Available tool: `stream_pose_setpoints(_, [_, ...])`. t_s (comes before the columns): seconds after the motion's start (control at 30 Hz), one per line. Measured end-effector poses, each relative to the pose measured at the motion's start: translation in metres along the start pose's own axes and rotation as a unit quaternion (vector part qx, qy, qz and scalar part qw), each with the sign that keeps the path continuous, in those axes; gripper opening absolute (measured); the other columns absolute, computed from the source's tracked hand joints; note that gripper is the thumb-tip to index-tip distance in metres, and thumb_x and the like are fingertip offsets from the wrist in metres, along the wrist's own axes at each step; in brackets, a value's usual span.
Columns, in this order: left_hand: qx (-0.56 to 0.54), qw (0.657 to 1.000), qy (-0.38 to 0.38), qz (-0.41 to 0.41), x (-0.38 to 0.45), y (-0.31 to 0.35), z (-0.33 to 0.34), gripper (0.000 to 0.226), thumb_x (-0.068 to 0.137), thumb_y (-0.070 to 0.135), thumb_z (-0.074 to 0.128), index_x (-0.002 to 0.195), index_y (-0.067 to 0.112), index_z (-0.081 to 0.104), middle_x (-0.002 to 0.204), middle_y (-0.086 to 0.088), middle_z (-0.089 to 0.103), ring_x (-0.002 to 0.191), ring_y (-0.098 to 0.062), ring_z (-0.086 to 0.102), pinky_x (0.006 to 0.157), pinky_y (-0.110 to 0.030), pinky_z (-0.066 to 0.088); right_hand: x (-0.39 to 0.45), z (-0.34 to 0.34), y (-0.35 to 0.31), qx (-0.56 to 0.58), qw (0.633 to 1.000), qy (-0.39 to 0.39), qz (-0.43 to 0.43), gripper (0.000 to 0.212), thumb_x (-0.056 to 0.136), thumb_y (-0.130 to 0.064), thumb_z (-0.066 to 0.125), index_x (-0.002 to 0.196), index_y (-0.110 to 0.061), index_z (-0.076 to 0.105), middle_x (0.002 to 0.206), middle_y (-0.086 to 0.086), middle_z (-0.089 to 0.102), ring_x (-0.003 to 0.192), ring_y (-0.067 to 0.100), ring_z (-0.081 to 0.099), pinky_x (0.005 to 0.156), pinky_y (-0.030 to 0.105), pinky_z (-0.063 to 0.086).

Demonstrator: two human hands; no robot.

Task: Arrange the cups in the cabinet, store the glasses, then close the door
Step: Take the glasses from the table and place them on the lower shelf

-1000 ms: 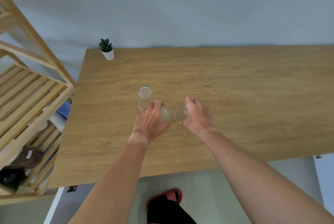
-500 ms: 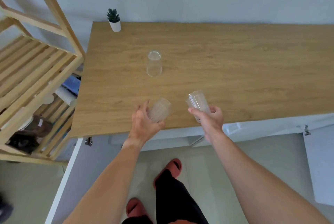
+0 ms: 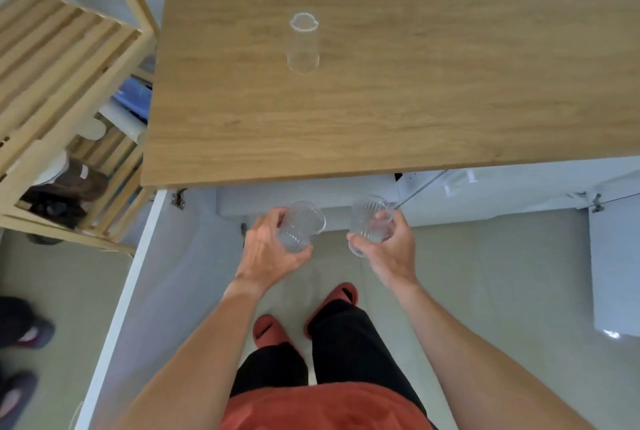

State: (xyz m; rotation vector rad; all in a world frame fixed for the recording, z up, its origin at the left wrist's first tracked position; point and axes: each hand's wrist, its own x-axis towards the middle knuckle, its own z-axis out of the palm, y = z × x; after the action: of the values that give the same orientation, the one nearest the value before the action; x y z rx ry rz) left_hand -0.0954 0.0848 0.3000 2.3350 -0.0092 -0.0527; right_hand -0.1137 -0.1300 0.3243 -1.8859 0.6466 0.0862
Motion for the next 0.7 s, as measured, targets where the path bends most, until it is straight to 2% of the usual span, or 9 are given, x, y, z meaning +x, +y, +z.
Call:
stream_pose_setpoints(0.1, [0.019,0.998,-0.012,-0.062,-0.003,-0.023,0.021,0.071,0.059,0.041,0.080,0.118,0.017,0.049,0.104,0.002,0.064,0.100,-0.025,0.059,0.088,-0.034,0.043,0.008,0.013,0.030,-0.028,1.000,-0.010,0.011,0.052,0.054,-0.035,0.087,0.094,-0.027,0.055,0.097,-0.001,0.058,0.086,0.012,0.056,0.072,0.019,0.043])
stream_pose_setpoints(0.17, [-0.013,0.991,-0.016,-0.130,0.002,-0.038,0.035,0.071,0.059,0.042,0.081,0.118,0.023,0.047,0.107,0.005,0.061,0.105,-0.021,0.056,0.085,-0.022,0.040,0.022,0.027,0.051,-0.048,0.998,-0.018,0.023,0.053,0.053,-0.034,0.086,0.096,-0.026,0.057,0.094,-0.002,0.053,0.081,0.011,0.050,0.071,0.018,0.040])
stream_pose_setpoints(0.23, [-0.051,0.982,0.000,-0.180,0.013,-0.047,0.044,0.069,0.057,0.041,0.082,0.116,0.030,0.048,0.110,0.008,0.055,0.103,-0.012,0.050,0.074,-0.005,0.031,0.035,0.038,0.061,-0.063,0.997,-0.017,0.033,0.054,0.052,-0.032,0.086,0.098,-0.026,0.058,0.094,0.000,0.057,0.078,0.010,0.050,0.064,0.012,0.041])
stream_pose_setpoints(0.3, [-0.063,0.978,0.022,-0.199,0.030,-0.059,0.054,0.069,0.054,0.039,0.085,0.114,0.031,0.052,0.112,0.008,0.049,0.098,-0.009,0.048,0.066,-0.001,0.029,0.054,0.057,0.073,-0.069,0.996,-0.028,0.039,0.054,0.051,-0.028,0.087,0.098,-0.026,0.060,0.095,0.000,0.061,0.077,0.012,0.056,0.063,0.014,0.047])
stream_pose_setpoints(0.43, [-0.027,0.976,0.037,-0.212,0.051,-0.088,0.068,0.075,0.050,0.040,0.088,0.116,0.022,0.059,0.111,0.003,0.058,0.098,-0.011,0.056,0.077,-0.016,0.041,0.076,0.090,0.095,-0.080,0.996,-0.040,0.028,0.054,0.052,-0.025,0.086,0.099,-0.029,0.059,0.100,-0.005,0.064,0.084,0.019,0.064,0.070,0.024,0.055])
stream_pose_setpoints(0.57, [-0.014,0.972,0.064,-0.224,0.078,-0.115,0.087,0.074,0.049,0.044,0.087,0.114,0.019,0.061,0.109,0.001,0.062,0.100,-0.014,0.058,0.080,-0.016,0.042,0.112,0.122,0.108,-0.062,0.997,-0.041,0.009,0.069,0.051,-0.021,0.082,0.111,-0.034,0.051,0.101,-0.005,0.061,0.088,0.020,0.066,0.069,0.027,0.056])
stream_pose_setpoints(0.6, [-0.013,0.972,0.072,-0.223,0.085,-0.121,0.092,0.074,0.050,0.044,0.087,0.113,0.018,0.061,0.109,0.000,0.062,0.101,-0.015,0.059,0.082,-0.017,0.044,0.122,0.129,0.108,-0.062,0.997,-0.040,0.002,0.070,0.051,-0.021,0.083,0.112,-0.034,0.050,0.098,-0.006,0.059,0.087,0.017,0.064,0.067,0.025,0.053])
stream_pose_setpoints(0.7, [-0.017,0.971,0.090,-0.220,0.105,-0.138,0.106,0.072,0.051,0.041,0.086,0.113,0.017,0.061,0.110,-0.001,0.063,0.103,-0.016,0.059,0.090,-0.020,0.046,0.151,0.151,0.106,-0.082,0.996,-0.028,-0.027,0.070,0.049,-0.025,0.084,0.108,-0.032,0.047,0.092,-0.008,0.057,0.078,0.006,0.058,0.059,0.006,0.042])
